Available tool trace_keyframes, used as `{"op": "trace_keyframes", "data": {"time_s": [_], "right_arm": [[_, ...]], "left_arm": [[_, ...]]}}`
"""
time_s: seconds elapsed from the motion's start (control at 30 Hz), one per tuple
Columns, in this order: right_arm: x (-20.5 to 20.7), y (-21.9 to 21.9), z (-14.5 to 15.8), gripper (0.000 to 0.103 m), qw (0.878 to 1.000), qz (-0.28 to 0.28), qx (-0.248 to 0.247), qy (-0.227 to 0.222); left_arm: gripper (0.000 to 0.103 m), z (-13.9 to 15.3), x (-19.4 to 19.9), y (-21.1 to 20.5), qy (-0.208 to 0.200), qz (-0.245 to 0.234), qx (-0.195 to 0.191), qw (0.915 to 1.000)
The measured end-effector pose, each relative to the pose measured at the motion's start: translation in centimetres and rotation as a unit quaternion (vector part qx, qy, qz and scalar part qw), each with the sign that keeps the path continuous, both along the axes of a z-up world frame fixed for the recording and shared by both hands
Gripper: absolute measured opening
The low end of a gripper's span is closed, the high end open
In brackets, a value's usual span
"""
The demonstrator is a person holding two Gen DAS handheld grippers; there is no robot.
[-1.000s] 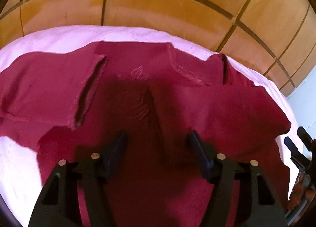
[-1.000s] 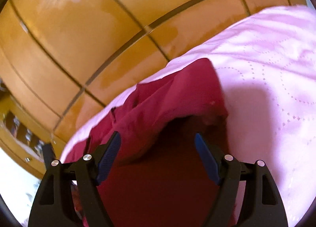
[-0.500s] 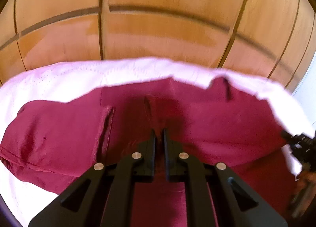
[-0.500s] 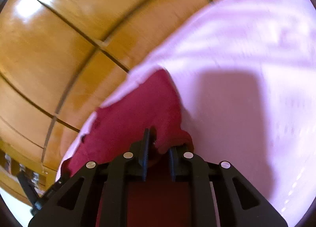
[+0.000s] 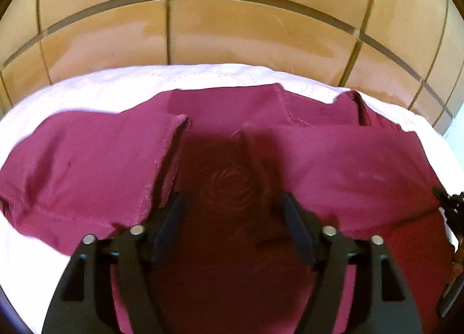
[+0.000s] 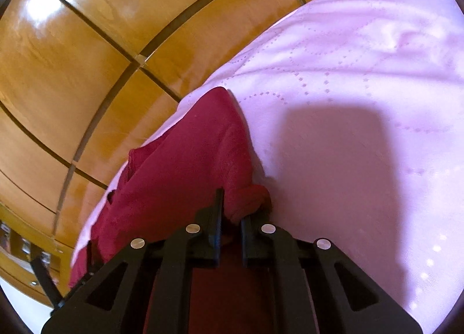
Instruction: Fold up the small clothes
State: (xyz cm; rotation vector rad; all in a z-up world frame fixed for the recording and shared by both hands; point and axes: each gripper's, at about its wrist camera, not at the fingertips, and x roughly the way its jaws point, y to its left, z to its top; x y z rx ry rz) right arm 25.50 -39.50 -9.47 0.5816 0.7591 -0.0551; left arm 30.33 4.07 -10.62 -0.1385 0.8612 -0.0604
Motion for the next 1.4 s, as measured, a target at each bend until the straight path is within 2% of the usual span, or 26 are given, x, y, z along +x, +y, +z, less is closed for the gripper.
{"op": "trace_keyframes", "data": {"time_s": [0.07,0.1,0.13,0.17,0.2,0.23,0.33,0.43,0.53,0.63,0.7,0.77,0.83,1.0,1.13,1.23,1.4], "right_arm": [[-0.7,0.8,0.9,0.015,1.0,0.0,-0.025,0.002],[-1.1,1.3,1.3,0.025,0.999,0.0,-0.039,0.001],[-1.5,1.6,1.7,0.039,0.999,0.0,-0.051,-0.001],[-2.0,2.2,2.2,0.045,0.998,0.001,-0.063,-0.009],[-2.3,2.4,2.5,0.061,0.997,-0.002,-0.073,-0.012],[-2.8,2.7,2.9,0.067,0.995,-0.016,-0.097,-0.014],[-3.8,2.8,3.7,0.067,0.99,-0.034,-0.137,-0.011],[-4.6,3.4,4.5,0.066,0.992,-0.009,-0.124,-0.027],[-4.6,6.7,5.2,0.06,0.989,0.075,-0.116,-0.048],[-4.1,11.7,5.1,0.06,0.978,0.178,-0.098,-0.053],[-3.5,15.5,4.4,0.06,0.966,0.24,-0.083,-0.045],[-2.9,18.4,3.7,0.06,0.958,0.277,-0.073,-0.035],[-1.8,21.8,2.7,0.06,0.948,0.314,-0.053,-0.01],[0.3,27.1,0.7,0.06,0.94,0.339,-0.014,0.029],[2.7,30.3,-1.2,0.06,0.936,0.346,0.008,0.06],[4.3,32.9,-2.2,0.06,0.936,0.343,-0.007,0.073],[6.3,35.0,-3.6,0.06,0.94,0.33,-0.015,0.089]], "left_arm": [[0.07,0.0,-0.8,0.8,-0.001,0.003,-0.018,0.9998],[0.071,0.0,-1.3,1.1,-0.004,0.004,-0.022,0.9997],[0.078,0.0,-1.7,1.2,-0.005,0.004,-0.024,0.9997],[0.083,0.0,-2.0,1.3,-0.006,0.004,-0.025,0.9997],[0.084,0.0,-2.2,1.4,-0.008,0.004,-0.028,0.9996],[0.084,0.1,-2.7,1.7,-0.011,0.003,-0.035,0.9993],[0.084,0.4,-4.0,2.5,-0.018,0.006,-0.043,0.9989],[0.086,0.8,-5.7,3.7,-0.033,0.036,-0.034,0.9982],[0.089,1.1,-7.3,6.0,-0.039,0.094,-0.026,0.9945],[0.093,1.1,-8.4,8.5,-0.037,0.149,-0.016,0.9881],[0.096,0.8,-9.0,10.4,-0.029,0.183,-0.027,0.9823],[0.098,0.3,-9.3,12.0,-0.014,0.208,-0.045,0.977],[0.098,-0.3,-9.8,13.2,0.003,0.23,-0.04,0.9725],[0.101,-1.0,-10.7,13.4,0.008,0.228,0.021,0.9735],[0.101,-2.2,-10.4,12.8,0.032,0.213,0.052,0.9751],[0.101,-2.3,-10.3,12.5,0.033,0.214,0.061,0.9743],[0.101,-2.4,-11.0,13.2,0.025,0.213,0.045,0.9757]]}}
